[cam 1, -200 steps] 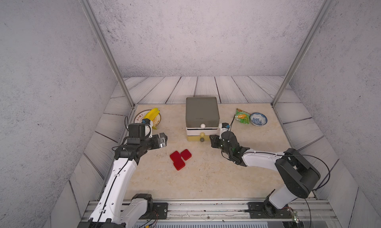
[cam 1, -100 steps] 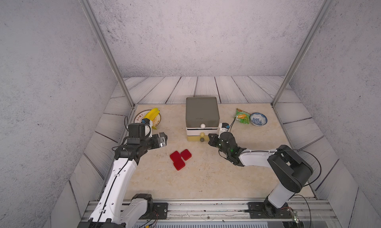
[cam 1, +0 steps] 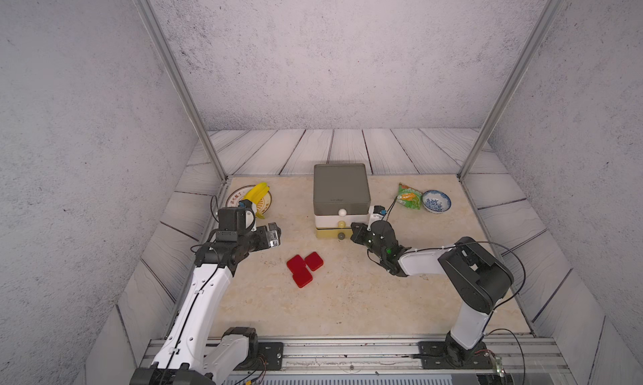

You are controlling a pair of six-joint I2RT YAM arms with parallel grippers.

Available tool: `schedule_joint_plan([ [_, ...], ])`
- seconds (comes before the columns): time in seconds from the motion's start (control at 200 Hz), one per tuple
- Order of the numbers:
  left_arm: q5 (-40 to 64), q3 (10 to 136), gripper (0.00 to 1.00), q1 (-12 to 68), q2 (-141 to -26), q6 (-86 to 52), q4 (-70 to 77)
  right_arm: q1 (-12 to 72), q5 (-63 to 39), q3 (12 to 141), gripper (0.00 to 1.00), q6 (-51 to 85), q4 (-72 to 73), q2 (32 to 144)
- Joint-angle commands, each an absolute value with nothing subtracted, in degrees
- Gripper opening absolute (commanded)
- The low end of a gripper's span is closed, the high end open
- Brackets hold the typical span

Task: Place the brooch boxes into the drawer by color
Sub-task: Close the drawer in the storage box, then open the drawer in the storage box.

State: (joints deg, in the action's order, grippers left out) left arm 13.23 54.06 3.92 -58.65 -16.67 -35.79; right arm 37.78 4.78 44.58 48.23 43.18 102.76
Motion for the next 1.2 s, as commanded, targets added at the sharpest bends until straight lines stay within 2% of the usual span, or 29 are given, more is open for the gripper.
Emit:
schedule_joint_plan([
  [0.0,12.23,54.71,0.99,4.05,-58.97,-15.71,-35.86,36.70,1.58,45.27,0.13,46.89,48.00,103.54],
  [0.105,11.78,54.63,0.99,4.10,-58.37,-15.91,-35.77,36.74,-2.59,42.91,0.40,46.75,47.79,102.29],
  [0.195,12.01,54.37,0.99,4.06,-58.52,-16.04,-35.38,36.87,-3.70,39.26,0.46,48.09,49.85,101.54],
  [0.395,13.88,55.08,0.99,4.04,-59.50,-16.90,-35.42,36.86,-3.84,33.70,0.49,48.60,52.16,99.83],
  [0.586,13.89,55.46,0.98,4.04,-58.49,-17.40,-35.59,36.86,-3.96,32.63,0.49,52.89,56.50,104.27],
  [0.811,13.80,55.27,0.99,4.04,-57.11,-16.75,-36.53,36.83,-1.29,34.22,0.59,55.55,62.98,110.72],
  [1.041,14.69,52.92,0.99,4.05,-56.05,-18.00,-34.73,37.07,-0.99,35.83,0.59,56.43,61.97,112.23],
  [1.196,14.82,53.13,0.99,4.04,-56.51,-17.34,-35.60,37.26,-2.32,37.87,0.55,57.18,63.38,114.29],
])
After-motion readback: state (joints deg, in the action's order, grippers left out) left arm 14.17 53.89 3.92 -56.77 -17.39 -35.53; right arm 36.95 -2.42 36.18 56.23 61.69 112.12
